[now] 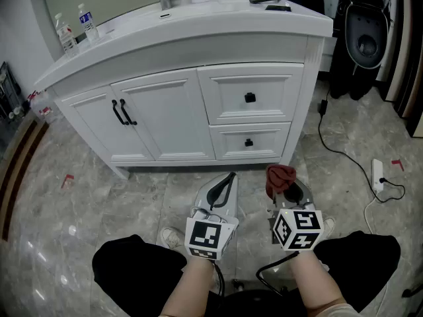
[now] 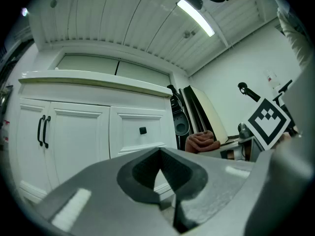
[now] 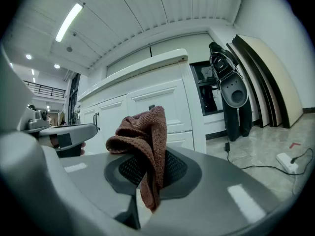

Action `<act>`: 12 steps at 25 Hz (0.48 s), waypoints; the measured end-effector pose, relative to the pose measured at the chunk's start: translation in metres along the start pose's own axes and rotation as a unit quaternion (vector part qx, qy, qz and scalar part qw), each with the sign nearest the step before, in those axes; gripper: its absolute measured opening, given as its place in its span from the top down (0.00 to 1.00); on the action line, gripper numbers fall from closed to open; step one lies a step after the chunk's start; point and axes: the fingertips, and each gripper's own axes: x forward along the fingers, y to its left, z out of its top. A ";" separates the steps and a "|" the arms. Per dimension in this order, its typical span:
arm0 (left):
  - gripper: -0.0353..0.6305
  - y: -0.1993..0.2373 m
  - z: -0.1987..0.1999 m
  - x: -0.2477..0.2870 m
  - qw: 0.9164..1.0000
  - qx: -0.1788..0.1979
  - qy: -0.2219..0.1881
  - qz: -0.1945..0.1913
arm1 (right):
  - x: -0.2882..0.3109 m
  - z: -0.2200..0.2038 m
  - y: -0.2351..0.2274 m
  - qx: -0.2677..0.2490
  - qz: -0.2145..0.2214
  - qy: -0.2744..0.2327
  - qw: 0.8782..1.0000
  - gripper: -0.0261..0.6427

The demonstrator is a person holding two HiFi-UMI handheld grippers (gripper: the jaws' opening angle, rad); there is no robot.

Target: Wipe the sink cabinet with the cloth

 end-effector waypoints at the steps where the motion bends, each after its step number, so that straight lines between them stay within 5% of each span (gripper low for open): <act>1: 0.95 0.000 0.001 0.000 1.000 0.001 -0.002 0.001 | 0.000 0.000 0.000 -0.001 0.000 -0.001 1.000 0.84; 12: 0.94 0.002 0.003 0.001 1.000 0.001 -0.002 0.002 | -0.004 0.007 -0.003 0.010 -0.014 -0.017 1.000 0.84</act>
